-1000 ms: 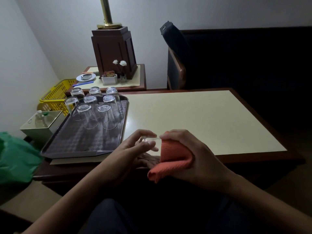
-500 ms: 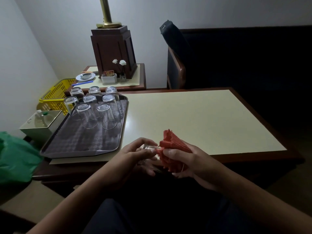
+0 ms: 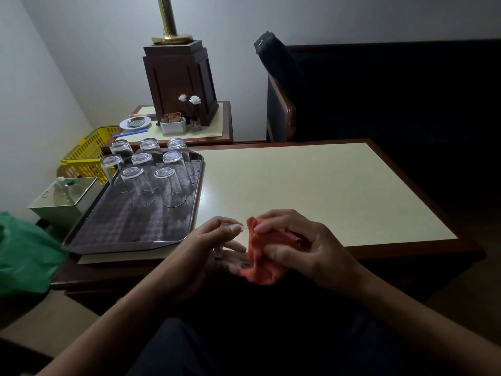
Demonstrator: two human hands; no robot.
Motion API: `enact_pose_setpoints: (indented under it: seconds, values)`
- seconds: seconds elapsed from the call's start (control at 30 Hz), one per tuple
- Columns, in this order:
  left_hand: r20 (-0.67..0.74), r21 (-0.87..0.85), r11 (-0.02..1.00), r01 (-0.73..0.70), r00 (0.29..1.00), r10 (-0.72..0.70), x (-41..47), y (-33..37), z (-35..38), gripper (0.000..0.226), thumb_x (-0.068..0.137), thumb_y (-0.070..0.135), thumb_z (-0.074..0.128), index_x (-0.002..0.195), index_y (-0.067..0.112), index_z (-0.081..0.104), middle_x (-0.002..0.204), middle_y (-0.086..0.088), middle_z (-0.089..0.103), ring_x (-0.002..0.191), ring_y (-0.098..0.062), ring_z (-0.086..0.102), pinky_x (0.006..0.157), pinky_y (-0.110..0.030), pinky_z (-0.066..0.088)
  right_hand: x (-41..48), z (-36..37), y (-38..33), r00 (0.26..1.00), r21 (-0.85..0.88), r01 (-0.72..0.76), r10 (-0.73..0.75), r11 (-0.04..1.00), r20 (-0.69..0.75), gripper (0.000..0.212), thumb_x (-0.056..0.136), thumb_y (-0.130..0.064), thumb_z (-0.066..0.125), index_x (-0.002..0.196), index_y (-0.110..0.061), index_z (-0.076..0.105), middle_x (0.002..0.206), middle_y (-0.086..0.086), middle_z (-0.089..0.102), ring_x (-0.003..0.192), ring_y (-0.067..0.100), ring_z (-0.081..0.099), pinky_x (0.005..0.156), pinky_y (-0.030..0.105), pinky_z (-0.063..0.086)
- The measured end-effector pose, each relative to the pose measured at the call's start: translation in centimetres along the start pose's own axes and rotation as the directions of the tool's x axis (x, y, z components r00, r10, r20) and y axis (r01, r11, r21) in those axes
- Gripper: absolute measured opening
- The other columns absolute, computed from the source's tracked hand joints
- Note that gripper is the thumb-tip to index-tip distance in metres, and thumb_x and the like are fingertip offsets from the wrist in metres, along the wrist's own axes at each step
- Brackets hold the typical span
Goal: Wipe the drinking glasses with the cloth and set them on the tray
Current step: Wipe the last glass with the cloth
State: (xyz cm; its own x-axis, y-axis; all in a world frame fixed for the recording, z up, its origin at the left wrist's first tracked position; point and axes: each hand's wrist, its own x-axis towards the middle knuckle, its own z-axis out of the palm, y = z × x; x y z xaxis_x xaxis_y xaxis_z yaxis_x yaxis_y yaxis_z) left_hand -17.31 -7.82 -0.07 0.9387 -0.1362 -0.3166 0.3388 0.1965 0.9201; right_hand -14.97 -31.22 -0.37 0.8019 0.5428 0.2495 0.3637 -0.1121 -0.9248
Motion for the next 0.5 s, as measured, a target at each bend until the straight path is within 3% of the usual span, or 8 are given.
enact_pose_setpoints:
  seconds: [0.1, 0.17, 0.23, 0.3, 0.37, 0.43, 0.5]
  values:
    - [0.033, -0.018, 0.999, 0.028, 0.999, -0.027, -0.2, 0.2, -0.2, 0.041, 0.088, 0.033, 0.070, 0.115, 0.004, 0.057, 0.079, -0.019, 0.066, 0.059, -0.028, 0.062, 0.051, -0.028, 0.050, -0.5, -0.1, 0.2, 0.967, -0.348, 0.253, -0.225, 0.903, 0.119, 0.037, 0.085, -0.015, 0.088, 0.118, -0.027, 0.077, 0.144, -0.006, 0.052, 0.140, 0.018, 0.052, 0.104, 0.030, 0.055]
    - [0.091, -0.023, 1.000, -0.002, 0.996, 0.004, -0.5, 0.4, -0.2, 0.037, 0.092, 0.029, 0.067, 0.116, 0.005, 0.056, 0.079, -0.018, 0.065, 0.058, -0.026, 0.060, 0.050, -0.027, 0.048, -0.7, 0.4, 0.4, 0.954, -0.385, 0.300, -0.275, 0.873, 0.119, 0.040, 0.085, -0.019, 0.089, 0.122, -0.028, 0.075, 0.145, -0.005, 0.051, 0.140, 0.019, 0.051, 0.106, 0.028, 0.053]
    - [0.148, -0.057, 0.995, -0.084, 0.985, 0.092, -0.9, 0.5, 0.0, 0.031, 0.091, 0.015, 0.068, 0.119, 0.005, 0.058, 0.092, -0.019, 0.065, 0.069, -0.029, 0.064, 0.060, -0.033, 0.056, -0.4, 0.7, 0.1, 0.979, -0.208, 0.202, -0.205, 0.957, 0.004, 0.042, 0.087, -0.020, 0.086, 0.126, -0.027, 0.071, 0.140, -0.004, 0.056, 0.132, 0.016, 0.057, 0.098, 0.024, 0.055]
    - [0.198, -0.065, 0.979, -0.195, 0.959, 0.204, -1.0, 0.3, -0.1, 0.036, 0.088, 0.005, 0.071, 0.122, 0.005, 0.059, 0.110, -0.022, 0.063, 0.091, -0.036, 0.065, 0.084, -0.048, 0.057, 0.2, 0.5, -0.4, 0.998, 0.102, 0.007, -0.001, 0.995, -0.055, 0.041, 0.090, -0.022, 0.079, 0.129, -0.029, 0.068, 0.128, -0.004, 0.064, 0.114, 0.017, 0.069, 0.084, 0.027, 0.061]
    - [0.220, -0.068, 0.969, -0.237, 0.944, 0.246, -0.9, 0.0, 0.0, 0.038, 0.087, 0.007, 0.073, 0.124, 0.009, 0.061, 0.117, -0.023, 0.062, 0.100, -0.037, 0.063, 0.090, -0.050, 0.054, 0.2, 0.1, -1.0, 0.998, 0.171, -0.041, 0.048, 0.984, -0.038, 0.043, 0.089, -0.021, 0.080, 0.129, -0.029, 0.066, 0.122, -0.008, 0.067, 0.106, 0.020, 0.072, 0.079, 0.030, 0.063]
    - [0.168, -0.071, 0.979, -0.190, 0.965, 0.200, -0.7, 0.2, 0.3, 0.034, 0.088, 0.015, 0.071, 0.122, 0.013, 0.063, 0.108, -0.021, 0.064, 0.088, -0.034, 0.064, 0.075, -0.041, 0.058, -0.2, -0.2, -1.1, 0.986, -0.139, 0.158, -0.163, 0.978, -0.028, 0.046, 0.085, -0.023, 0.087, 0.127, -0.026, 0.069, 0.133, -0.009, 0.062, 0.119, 0.019, 0.066, 0.088, 0.029, 0.062]
    - [0.104, -0.074, 0.991, -0.114, 0.987, 0.121, -0.6, 0.8, 0.4, 0.036, 0.088, 0.027, 0.067, 0.120, 0.010, 0.064, 0.092, -0.016, 0.065, 0.071, -0.026, 0.063, 0.059, -0.031, 0.054, -0.3, -0.1, -0.8, 0.892, -0.487, 0.434, -0.437, 0.758, 0.114, 0.045, 0.084, -0.023, 0.089, 0.126, -0.017, 0.074, 0.145, 0.006, 0.055, 0.137, 0.026, 0.054, 0.103, 0.032, 0.056]
